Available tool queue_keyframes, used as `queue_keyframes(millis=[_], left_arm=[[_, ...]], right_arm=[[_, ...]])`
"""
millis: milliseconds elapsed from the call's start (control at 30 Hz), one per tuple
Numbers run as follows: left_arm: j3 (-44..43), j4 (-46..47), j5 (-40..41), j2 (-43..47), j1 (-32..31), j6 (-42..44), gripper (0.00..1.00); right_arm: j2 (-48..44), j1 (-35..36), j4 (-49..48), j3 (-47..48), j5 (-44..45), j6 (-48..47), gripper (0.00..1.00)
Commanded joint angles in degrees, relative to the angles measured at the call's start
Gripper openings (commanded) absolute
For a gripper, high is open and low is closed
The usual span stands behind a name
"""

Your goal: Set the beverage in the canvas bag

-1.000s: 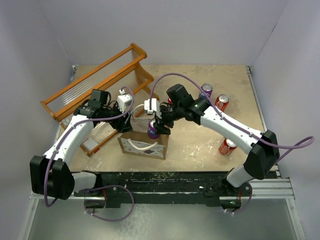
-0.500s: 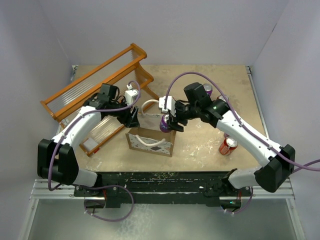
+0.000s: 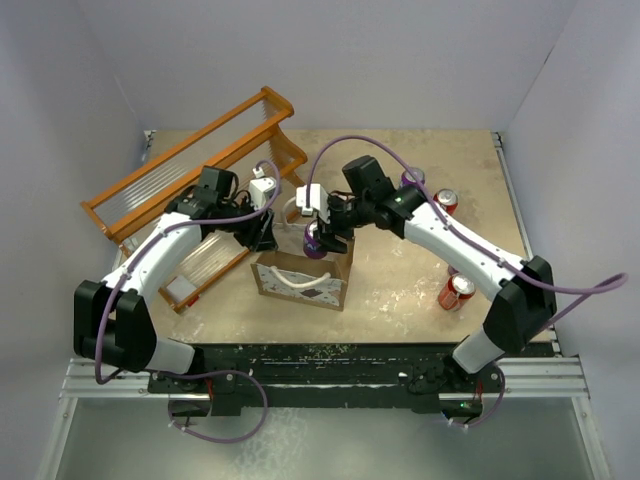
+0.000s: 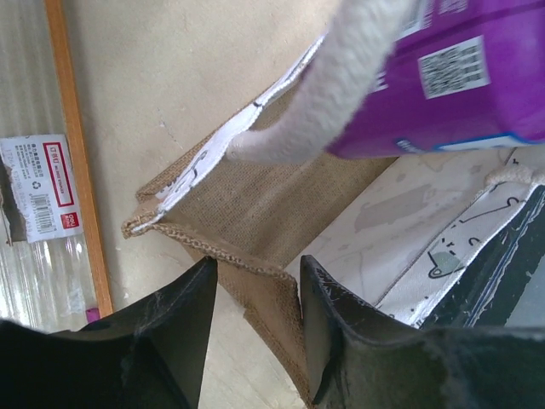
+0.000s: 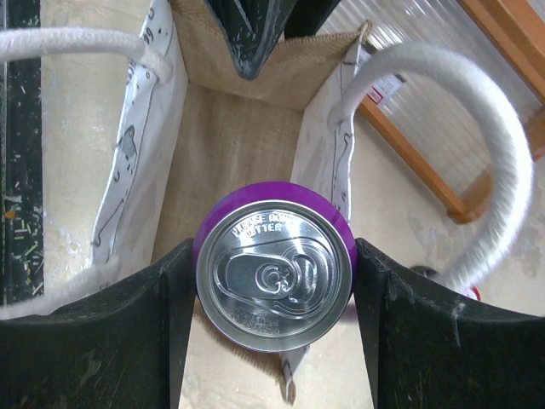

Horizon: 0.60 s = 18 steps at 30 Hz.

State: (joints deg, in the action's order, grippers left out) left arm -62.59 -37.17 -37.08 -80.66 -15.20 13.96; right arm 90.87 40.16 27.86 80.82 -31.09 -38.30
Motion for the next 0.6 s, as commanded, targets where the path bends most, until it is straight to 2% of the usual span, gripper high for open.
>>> queue_keyframes(millis=[0,100,200,467,567], left_arm=[[1.07,2.94,-0.69,1.9,-0.09,-0.53,0.61],[1.06,3.46,0.34,2.91,0.12,-0.94,0.73],[1.22,3.58,0.6,3.99,0.42,-1.28,0.72],[3.15,4.38,0.91,5.23,1.42,-1.11,0.44],[4.1,4.71,0.61,5.34,1.5,-0.56,0.36]], right_arm=[[0.28,1.21,-10.78,2.68,-3.32,1.16,0.0],[1.93,1.32,-13.68,2.02,-2.31,1.79,0.0],[2.29,1.41,-15.95,1.16,-1.06,2.64,0.0],[2.38,2.01,-20.28,-1.43,0.58,3.29,0.0],[2.75,2.42,-21.61,-2.03,1.21,3.46,0.0]])
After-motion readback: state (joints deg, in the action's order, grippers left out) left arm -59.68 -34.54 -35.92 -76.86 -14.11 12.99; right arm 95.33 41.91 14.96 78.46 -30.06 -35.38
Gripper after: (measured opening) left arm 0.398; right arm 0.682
